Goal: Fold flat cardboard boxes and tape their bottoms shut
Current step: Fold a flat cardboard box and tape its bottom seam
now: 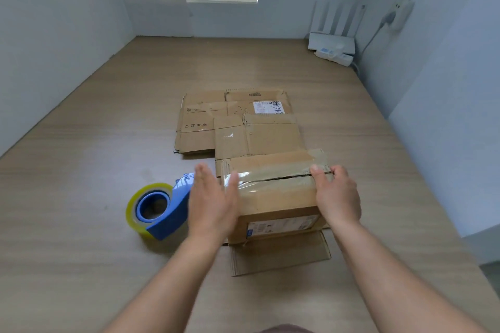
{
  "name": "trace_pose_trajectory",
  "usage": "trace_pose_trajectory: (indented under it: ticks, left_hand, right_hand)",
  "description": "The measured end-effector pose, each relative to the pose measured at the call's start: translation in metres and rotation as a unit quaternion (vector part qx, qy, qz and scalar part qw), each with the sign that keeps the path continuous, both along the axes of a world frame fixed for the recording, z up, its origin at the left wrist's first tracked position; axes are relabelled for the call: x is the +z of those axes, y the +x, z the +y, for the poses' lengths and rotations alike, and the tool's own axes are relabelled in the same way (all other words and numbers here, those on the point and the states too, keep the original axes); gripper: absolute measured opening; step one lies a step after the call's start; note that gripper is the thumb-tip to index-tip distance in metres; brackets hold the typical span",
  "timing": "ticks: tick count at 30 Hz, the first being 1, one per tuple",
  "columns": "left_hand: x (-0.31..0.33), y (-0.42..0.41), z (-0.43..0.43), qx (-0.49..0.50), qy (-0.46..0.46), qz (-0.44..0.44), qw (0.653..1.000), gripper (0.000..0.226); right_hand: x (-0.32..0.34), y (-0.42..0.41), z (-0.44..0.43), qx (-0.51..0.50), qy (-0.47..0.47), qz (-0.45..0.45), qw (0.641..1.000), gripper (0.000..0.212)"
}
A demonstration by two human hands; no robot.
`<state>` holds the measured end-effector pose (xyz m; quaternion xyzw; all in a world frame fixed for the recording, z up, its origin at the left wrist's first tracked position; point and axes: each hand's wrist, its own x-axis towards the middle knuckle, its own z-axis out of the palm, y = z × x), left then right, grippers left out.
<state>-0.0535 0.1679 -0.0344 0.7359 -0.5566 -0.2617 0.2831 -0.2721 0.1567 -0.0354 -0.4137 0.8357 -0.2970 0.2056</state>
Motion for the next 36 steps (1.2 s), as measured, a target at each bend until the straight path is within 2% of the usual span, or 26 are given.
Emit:
trace_pose_trajectory:
  ticks: [1, 3, 5, 8, 10, 12, 15, 18, 22, 24, 27, 32, 36]
  left_hand:
    - [0.006, -0.017, 0.003, -0.017, 0.023, 0.009, 1.000, 0.091]
    - [0.009, -0.030, 0.000, 0.000, 0.077, 0.023, 0.997, 0.091]
    - [0.009, -0.027, -0.006, 0.033, 0.110, 0.070, 0.991, 0.074]
    - [0.005, -0.015, -0.009, 0.056, 0.115, 0.218, 0.968, 0.054]
    - [0.005, -0.001, -0.002, 0.023, 0.116, 0.291, 0.949, 0.057]
    - [0.005, 0.019, 0.009, -0.053, 0.135, 0.308, 0.940, 0.065]
    - [0.007, 0.045, 0.034, -0.139, 0.162, 0.211, 0.954, 0.085]
    - [0.009, 0.053, 0.050, -0.169, 0.170, 0.107, 0.965, 0.094]
    - [0.010, 0.035, 0.070, -0.168, 0.133, -0.015, 0.977, 0.087]
    - [0.008, 0.017, 0.079, -0.141, 0.084, -0.056, 0.985, 0.099]
    - [0.004, -0.010, 0.085, -0.094, 0.057, -0.078, 0.991, 0.109]
    - [0.004, -0.026, 0.082, -0.077, 0.080, -0.132, 0.985, 0.106]
    - [0.002, -0.027, 0.081, -0.068, 0.078, -0.145, 0.984, 0.106]
  right_hand:
    - [0.000, 0.000, 0.000, 0.002, 0.000, 0.000, 1.000, 0.055]
    - [0.000, -0.001, 0.001, 0.008, -0.003, -0.002, 1.000, 0.055]
    - [-0.001, -0.002, 0.002, 0.016, -0.006, -0.002, 1.000, 0.055]
    - [-0.002, -0.004, 0.002, 0.029, -0.007, -0.004, 1.000, 0.055]
    - [-0.001, -0.007, 0.000, 0.053, -0.005, -0.002, 0.999, 0.055]
    - [0.003, -0.013, -0.006, 0.094, 0.005, -0.008, 0.995, 0.055]
    - [0.011, -0.014, -0.018, 0.161, 0.032, -0.034, 0.986, 0.060]
    - [0.019, 0.002, -0.034, 0.208, 0.060, 0.014, 0.976, 0.075]
    - [0.033, 0.028, -0.063, 0.204, 0.108, 0.070, 0.970, 0.108]
    - [0.034, 0.042, -0.069, 0.215, 0.125, 0.078, 0.965, 0.115]
    - [0.026, 0.059, -0.057, 0.248, 0.126, 0.086, 0.957, 0.110]
    - [0.017, 0.046, -0.007, 0.286, 0.125, 0.065, 0.948, 0.111]
    - [0.011, 0.029, 0.040, 0.360, 0.116, 0.005, 0.926, 0.105]
